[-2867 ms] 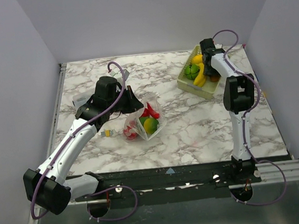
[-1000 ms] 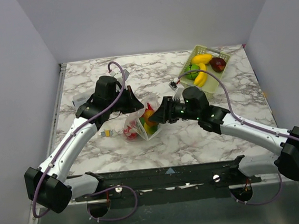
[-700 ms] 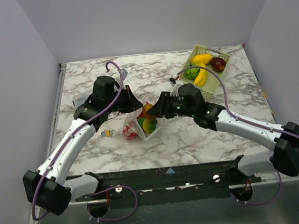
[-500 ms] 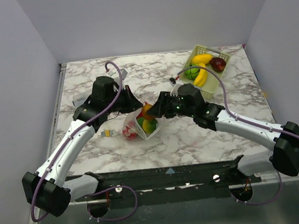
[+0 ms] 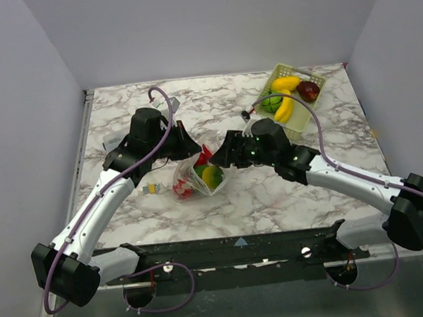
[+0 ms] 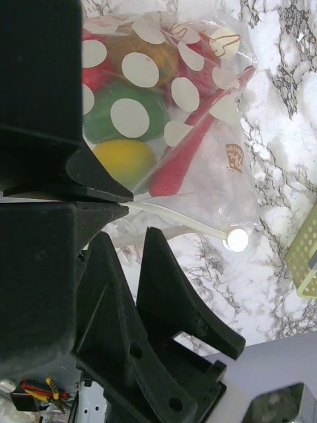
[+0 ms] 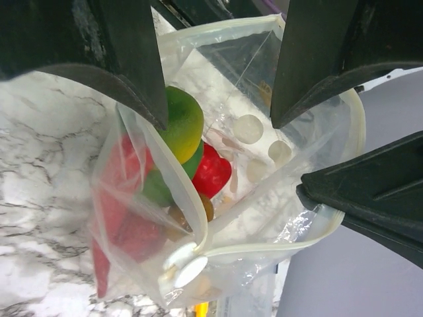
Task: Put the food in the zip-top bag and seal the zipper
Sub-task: Place the fake fruit in the zipper food storage bag, then pick up the fake fruit from the bin.
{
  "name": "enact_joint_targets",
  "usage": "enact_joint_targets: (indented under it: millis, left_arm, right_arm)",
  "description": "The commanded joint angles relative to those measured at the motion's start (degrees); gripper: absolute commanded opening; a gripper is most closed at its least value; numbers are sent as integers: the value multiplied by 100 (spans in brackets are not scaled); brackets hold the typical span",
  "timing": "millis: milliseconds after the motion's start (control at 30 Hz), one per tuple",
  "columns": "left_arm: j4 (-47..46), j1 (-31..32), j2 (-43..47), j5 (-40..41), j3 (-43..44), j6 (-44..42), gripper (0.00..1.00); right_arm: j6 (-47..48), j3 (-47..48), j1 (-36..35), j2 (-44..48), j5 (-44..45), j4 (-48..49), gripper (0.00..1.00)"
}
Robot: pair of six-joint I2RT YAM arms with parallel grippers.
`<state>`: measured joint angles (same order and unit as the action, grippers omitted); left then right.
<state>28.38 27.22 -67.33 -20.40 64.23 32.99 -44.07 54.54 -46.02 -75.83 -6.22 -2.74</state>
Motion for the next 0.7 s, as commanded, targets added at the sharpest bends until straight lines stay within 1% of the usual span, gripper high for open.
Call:
enact_joint_targets:
  millis: [0,200,300,400,500,633,667]
  left_arm:
    - [-84,-9,117,-78,12,-21,0]
    - [-82,-11,124,-61,1,-13,0]
    - [-84,-7,124,-63,-7,-12,0]
    - [-86,-6,133,-62,-7,-12,0]
    - [-89,-8,141,-51,-15,-12,0]
    - [-91,-9,128,-68,-20,-3,0]
    - [-97,-8,132,-77,-16,0,0]
  right_arm:
    - [317,370,-12,376,687,-661,66]
    - [455,410,-10,767,1446,-1048,67]
    - [550,571,24,896,2067,-1347,69]
    - [696,825,265,954,2392,-1651,70]
    - [823,1126,789,956,2466,-1941,72]
    - [900,1397,2041,782,1851,-2074,75]
    - [948,1466,2264,667,1741,-2072,76]
